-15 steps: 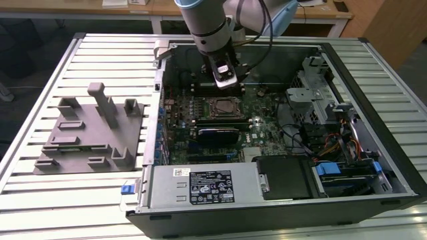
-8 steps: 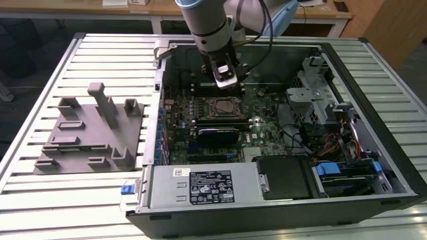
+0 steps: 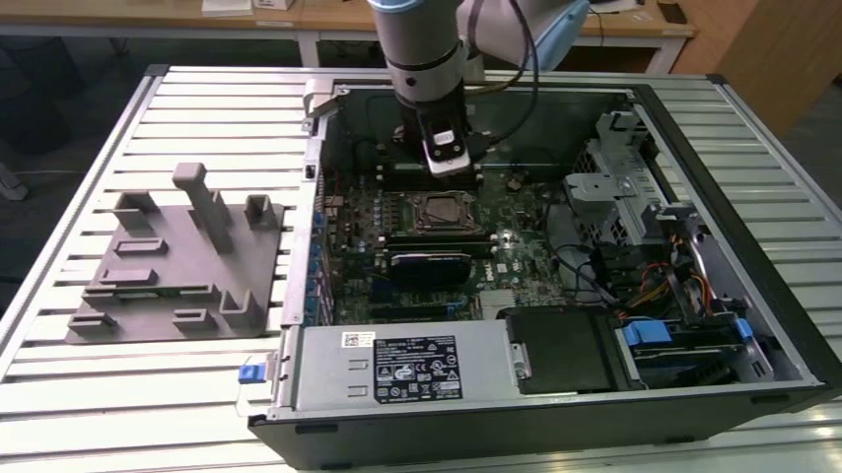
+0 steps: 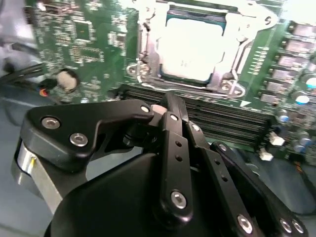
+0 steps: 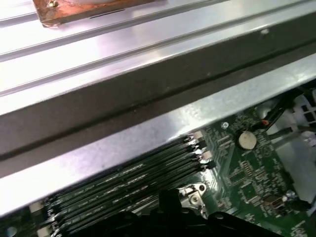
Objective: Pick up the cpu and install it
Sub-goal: 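Install the first cpu locking lever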
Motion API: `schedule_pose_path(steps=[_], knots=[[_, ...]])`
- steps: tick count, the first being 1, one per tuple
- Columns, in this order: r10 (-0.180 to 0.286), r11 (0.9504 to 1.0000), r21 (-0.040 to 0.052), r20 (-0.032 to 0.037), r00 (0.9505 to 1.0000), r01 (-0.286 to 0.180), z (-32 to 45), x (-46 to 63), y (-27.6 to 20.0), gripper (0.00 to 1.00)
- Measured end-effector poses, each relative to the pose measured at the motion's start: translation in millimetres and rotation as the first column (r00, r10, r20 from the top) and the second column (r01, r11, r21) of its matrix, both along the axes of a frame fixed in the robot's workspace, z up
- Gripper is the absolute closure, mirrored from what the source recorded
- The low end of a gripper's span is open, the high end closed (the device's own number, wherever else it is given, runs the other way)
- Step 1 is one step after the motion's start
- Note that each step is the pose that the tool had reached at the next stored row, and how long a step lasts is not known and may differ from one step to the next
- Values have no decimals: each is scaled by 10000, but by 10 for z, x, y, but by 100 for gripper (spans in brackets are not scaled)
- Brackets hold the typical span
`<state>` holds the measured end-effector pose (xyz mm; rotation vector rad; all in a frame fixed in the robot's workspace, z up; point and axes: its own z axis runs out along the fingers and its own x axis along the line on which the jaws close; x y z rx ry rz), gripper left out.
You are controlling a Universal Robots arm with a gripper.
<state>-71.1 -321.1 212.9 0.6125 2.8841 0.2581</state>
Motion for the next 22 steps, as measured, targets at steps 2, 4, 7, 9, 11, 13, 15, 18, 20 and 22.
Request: schedule_pose_path(steps=[2, 4, 7, 9, 11, 13, 15, 18, 20, 22], knots=[[0, 10000, -21, -283, 9996, 0, -1, 17, -5, 89], [0, 10000, -44, -559, 9984, -3, -1, 34, -10, 89], [-3, 10000, -65, -837, 9965, -3, -1, 52, -12, 89], [-3, 10000, -67, -838, 9965, -2, -1, 52, -12, 89], [-3, 10000, -68, -838, 9965, -3, -2, 52, -12, 89], [-20, 9996, -278, -839, 9965, -3, -2, 53, -11, 89], [-45, 9984, -562, -855, 9963, -4, -2, 57, -12, 89], [-72, 9960, -893, -883, 9961, -7, -2, 66, -12, 89], [-81, 9951, -989, -893, 9960, -8, -2, 72, -13, 89], [-89, 9942, -1073, -903, 9959, -8, -2, 75, -20, 89]])
